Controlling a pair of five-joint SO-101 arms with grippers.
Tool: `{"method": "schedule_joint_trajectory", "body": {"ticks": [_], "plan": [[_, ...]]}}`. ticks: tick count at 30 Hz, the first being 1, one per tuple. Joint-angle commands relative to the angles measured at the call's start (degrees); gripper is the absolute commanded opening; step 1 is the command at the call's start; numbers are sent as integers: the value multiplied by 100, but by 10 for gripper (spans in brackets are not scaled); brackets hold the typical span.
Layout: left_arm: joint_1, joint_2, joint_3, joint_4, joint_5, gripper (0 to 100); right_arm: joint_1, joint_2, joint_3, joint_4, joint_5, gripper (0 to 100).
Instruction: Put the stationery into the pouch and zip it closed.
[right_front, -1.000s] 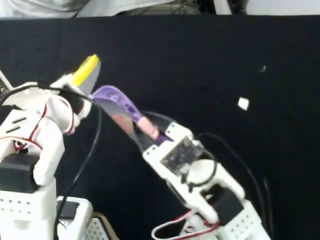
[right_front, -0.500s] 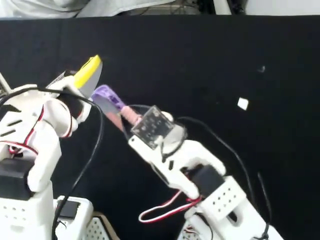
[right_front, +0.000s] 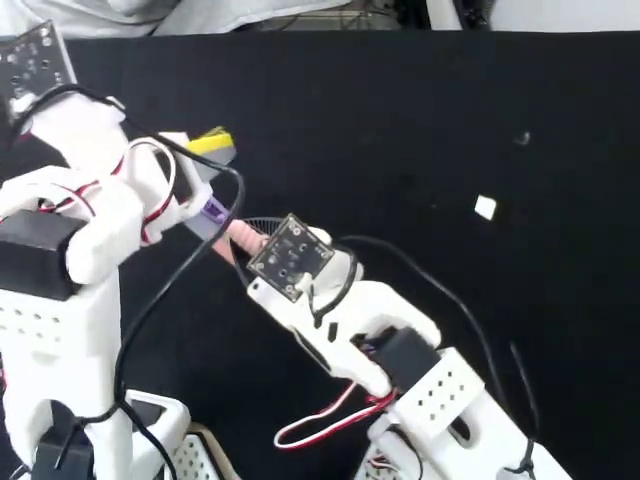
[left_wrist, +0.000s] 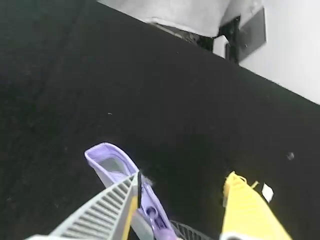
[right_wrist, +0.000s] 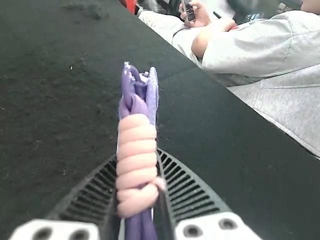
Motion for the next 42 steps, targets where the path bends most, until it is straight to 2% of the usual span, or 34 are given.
{"method": "schedule_joint_trajectory", "body": {"ticks": [1, 7, 11, 17, 22, 28, 37, 42], "plan": [[189, -114, -505, 79, 0, 276, 18, 251, 84, 105, 79, 11], [1138, -290, 13, 79, 9, 276, 62, 259, 92, 105, 53, 11], [866, -290, 505, 62, 299, 275, 378, 259, 84, 70, 35, 11], [145, -325, 215, 70, 404, 273, 448, 259, 66, 62, 35, 11], [585, -299, 409, 70, 457, 271, 457, 259, 101, -35, 70, 11], [1191, -264, 778, 62, 923, 275, 457, 268, 295, -334, 79, 11], [1209, -325, 1534, 70, 1468, 271, 466, 268, 312, -334, 79, 11], [1191, -325, 1596, 70, 1503, 270, 466, 268, 312, -308, 79, 11]]}}
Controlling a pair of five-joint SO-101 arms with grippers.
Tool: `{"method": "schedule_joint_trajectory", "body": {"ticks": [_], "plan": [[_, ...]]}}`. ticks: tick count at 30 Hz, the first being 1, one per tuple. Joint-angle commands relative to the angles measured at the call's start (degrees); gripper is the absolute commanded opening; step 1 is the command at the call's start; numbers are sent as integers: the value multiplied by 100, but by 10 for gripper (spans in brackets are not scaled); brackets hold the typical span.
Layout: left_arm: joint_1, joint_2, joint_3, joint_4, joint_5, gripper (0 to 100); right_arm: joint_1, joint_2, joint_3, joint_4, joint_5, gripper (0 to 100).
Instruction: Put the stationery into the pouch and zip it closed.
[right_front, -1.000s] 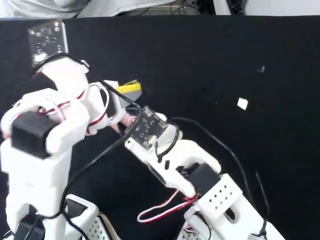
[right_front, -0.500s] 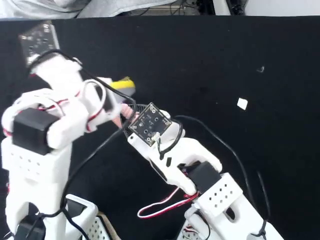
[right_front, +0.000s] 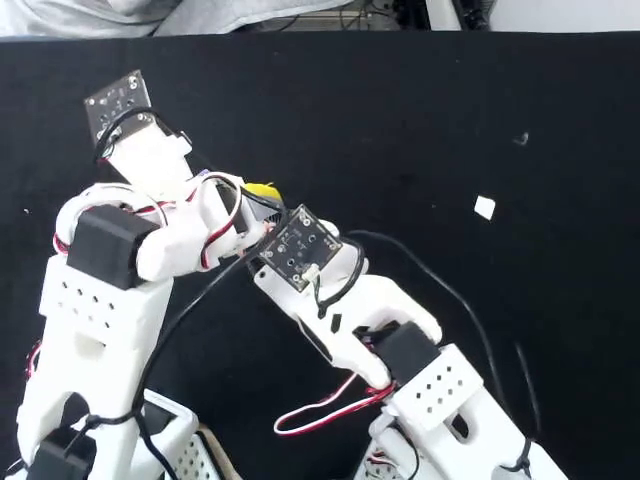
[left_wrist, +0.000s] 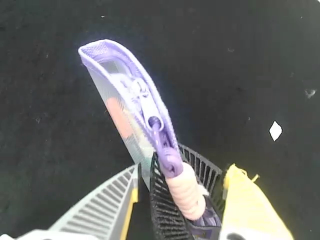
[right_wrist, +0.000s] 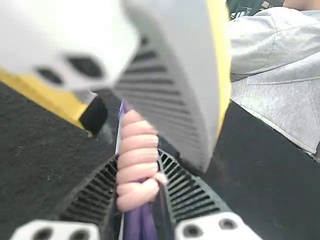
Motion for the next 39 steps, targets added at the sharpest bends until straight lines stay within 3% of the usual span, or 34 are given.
{"method": "schedule_joint_trajectory", "body": {"ticks": [1, 15, 24, 32, 39], "plan": [[13, -114, -13, 18, 62, 270, 185, 189, 198, 18, 79, 11], [13, -62, 57, 18, 26, 266, 185, 163, 198, 97, 70, 11], [13, -105, 154, 0, -703, 38, 185, 136, 198, 105, 70, 11], [-4, -132, 4, 9, -730, 30, 185, 145, 198, 105, 79, 11], [-1007, -818, -673, 9, -932, 30, 440, 171, 154, 97, 79, 11]]}}
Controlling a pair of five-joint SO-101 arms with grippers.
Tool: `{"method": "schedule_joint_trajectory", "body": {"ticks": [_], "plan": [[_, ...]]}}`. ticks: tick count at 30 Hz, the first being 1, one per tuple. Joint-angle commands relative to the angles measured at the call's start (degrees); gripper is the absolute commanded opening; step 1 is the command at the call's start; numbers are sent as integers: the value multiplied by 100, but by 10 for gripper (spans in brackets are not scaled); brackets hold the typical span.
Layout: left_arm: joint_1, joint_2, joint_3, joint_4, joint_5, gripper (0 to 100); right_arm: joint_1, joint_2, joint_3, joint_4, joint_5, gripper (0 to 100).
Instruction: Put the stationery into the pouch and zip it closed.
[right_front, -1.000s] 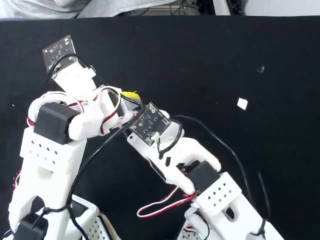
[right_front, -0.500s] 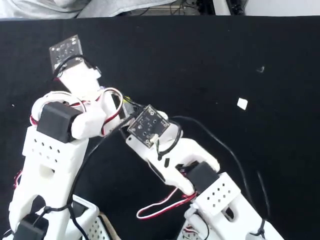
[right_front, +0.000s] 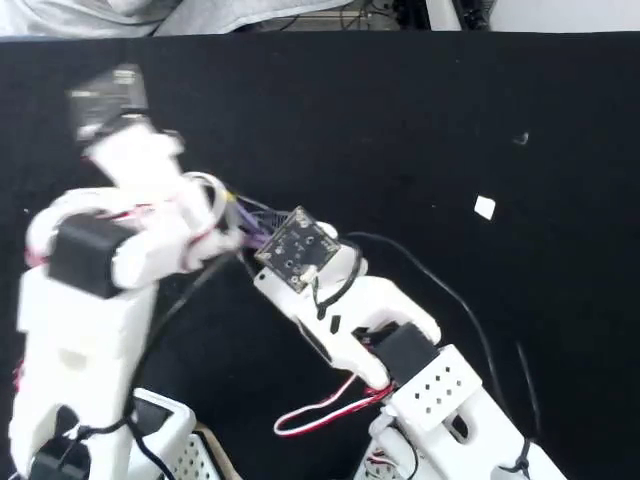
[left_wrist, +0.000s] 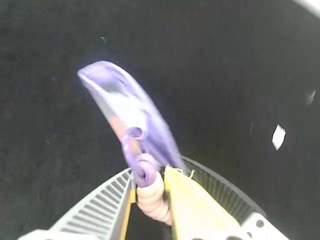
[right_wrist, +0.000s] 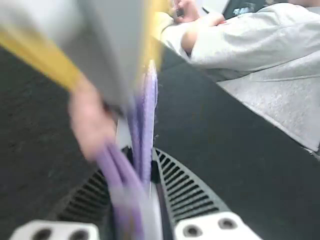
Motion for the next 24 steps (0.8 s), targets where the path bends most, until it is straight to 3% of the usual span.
{"method": "schedule_joint_trajectory", "body": {"ticks": [1, 8, 16, 24], "plan": [[-514, -563, -593, 44, -396, 30, 334, 163, 75, 97, 79, 11], [-1358, -730, -497, -79, -897, 30, 325, 136, 57, 185, 79, 11], [-2879, -466, 479, -1169, -1512, 30, 360, 127, -479, 976, 316, 11], [-3451, -527, 1780, -2207, -1591, 30, 941, 127, -664, 985, 316, 11]]}}
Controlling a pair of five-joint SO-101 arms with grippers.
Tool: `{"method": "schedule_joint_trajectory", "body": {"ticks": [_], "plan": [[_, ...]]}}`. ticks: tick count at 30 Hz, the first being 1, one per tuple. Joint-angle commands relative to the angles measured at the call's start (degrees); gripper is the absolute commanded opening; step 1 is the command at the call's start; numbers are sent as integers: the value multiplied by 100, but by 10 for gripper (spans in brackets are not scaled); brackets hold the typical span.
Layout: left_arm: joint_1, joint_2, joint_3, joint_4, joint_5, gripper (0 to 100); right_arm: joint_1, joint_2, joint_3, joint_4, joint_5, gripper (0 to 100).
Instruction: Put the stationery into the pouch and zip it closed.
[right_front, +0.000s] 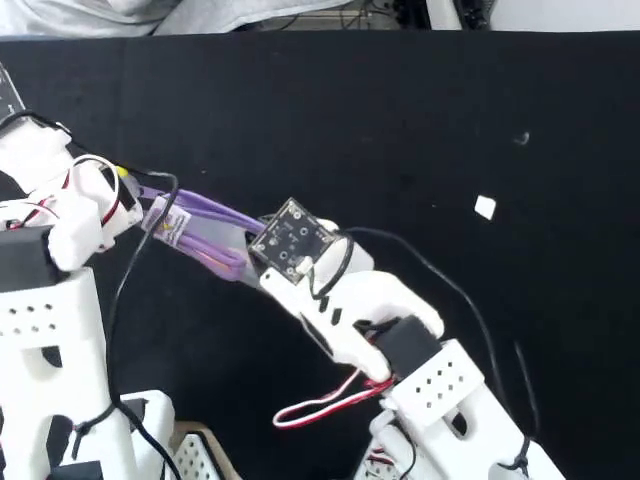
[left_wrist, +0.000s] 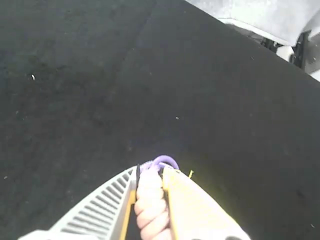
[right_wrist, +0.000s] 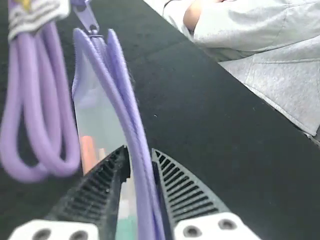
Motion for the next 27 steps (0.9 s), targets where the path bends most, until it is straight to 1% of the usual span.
{"method": "schedule_joint_trajectory", "body": {"ticks": [1, 5, 7, 12, 15, 17, 20, 23, 25, 27], "plan": [[-629, -97, 330, -659, -53, 30, 695, 31, -277, 193, 79, 11], [-769, -167, 813, -949, -97, 30, 782, 31, -303, 211, 97, 11], [-813, -193, 1095, -1090, -308, 30, 756, 75, -347, 273, 202, 11], [-778, -193, 1692, -1618, -404, 30, 747, 84, -488, 334, 202, 11], [-673, -193, 1692, -1609, -387, 30, 695, 119, -497, 325, 202, 11], [-514, -158, 1701, -1530, -387, 30, 492, 321, -505, 325, 202, 11], [-321, -141, 1745, -1407, -387, 30, 123, 919, -760, 325, 202, 11], [-303, -193, 1754, -1407, -378, 30, 26, 1560, -1253, 352, 237, 15], [-312, -202, 1754, -1398, -378, 30, 26, 1947, -1754, 624, 246, 20], [-312, -202, 1763, -1389, -378, 30, 26, 2290, -2334, 1055, 246, 57]]}}
